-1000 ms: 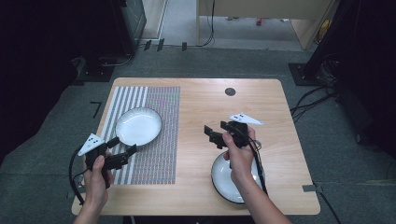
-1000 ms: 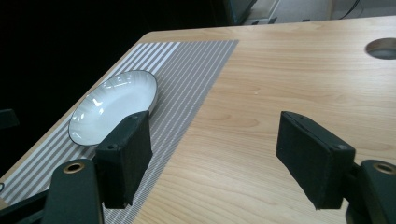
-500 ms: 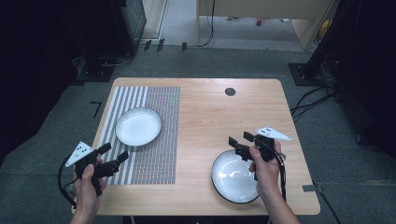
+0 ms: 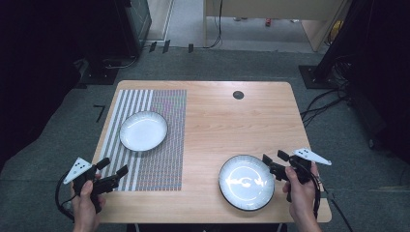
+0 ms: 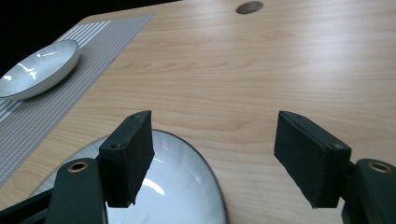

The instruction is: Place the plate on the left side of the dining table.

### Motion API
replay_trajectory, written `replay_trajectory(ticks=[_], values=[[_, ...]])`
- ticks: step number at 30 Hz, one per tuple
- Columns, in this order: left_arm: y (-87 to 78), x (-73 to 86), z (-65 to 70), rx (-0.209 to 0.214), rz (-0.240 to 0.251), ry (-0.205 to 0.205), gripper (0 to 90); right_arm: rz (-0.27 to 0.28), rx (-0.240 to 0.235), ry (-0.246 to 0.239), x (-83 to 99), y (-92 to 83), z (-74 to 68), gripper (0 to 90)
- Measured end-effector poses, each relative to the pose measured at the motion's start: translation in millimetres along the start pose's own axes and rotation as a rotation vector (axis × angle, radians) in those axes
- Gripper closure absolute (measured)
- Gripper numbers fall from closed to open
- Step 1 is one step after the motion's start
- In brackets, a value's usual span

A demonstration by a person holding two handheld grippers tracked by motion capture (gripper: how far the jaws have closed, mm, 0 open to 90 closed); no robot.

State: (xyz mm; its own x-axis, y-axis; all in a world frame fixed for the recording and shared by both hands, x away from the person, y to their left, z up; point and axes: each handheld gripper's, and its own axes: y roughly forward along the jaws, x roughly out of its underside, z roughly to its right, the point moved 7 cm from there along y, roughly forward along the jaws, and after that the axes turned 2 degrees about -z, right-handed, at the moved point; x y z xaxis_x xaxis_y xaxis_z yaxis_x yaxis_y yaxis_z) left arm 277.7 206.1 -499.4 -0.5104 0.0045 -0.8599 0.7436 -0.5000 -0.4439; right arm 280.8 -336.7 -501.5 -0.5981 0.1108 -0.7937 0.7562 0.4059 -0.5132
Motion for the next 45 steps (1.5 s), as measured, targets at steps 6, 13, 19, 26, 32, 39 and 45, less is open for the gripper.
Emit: replay_trajectory(ticks=[6, 13, 19, 26, 32, 39, 45], values=[[-4.0, 11.8, -12.7, -0.026, -0.006, -0.031, 14.0, -0.006, 0.051, 0.023, 17.4, -13.4, 27.1, 28.8], [-6.3, 29.7, -24.7, -0.070, -0.035, -0.042, 14.0, -0.005, 0.149, 0.006, 29.9, -27.5, 55.4, 29.4], [-7.3, 41.7, -36.3, -0.100, -0.059, -0.051, 14.0, -0.014, 0.216, 0.004, 42.9, -36.1, 78.4, 28.5], [-6.8, 47.8, -38.1, -0.126, -0.078, -0.021, 13.9, -0.055, 0.249, 0.027, 54.8, -36.9, 93.2, 27.5], [-2.8, 51.6, -35.9, -0.120, -0.110, -0.013, 13.9, -0.110, 0.283, -0.011, 63.7, -30.4, 97.2, 26.1], [0.9, 54.2, -36.4, -0.162, -0.159, 0.005, 13.9, -0.139, 0.306, -0.067, 64.6, -26.7, 94.5, 22.1], [4.3, 57.3, -36.8, -0.183, -0.213, 0.012, 13.9, -0.162, 0.337, -0.115, 65.9, -23.8, 91.8, 20.4]])
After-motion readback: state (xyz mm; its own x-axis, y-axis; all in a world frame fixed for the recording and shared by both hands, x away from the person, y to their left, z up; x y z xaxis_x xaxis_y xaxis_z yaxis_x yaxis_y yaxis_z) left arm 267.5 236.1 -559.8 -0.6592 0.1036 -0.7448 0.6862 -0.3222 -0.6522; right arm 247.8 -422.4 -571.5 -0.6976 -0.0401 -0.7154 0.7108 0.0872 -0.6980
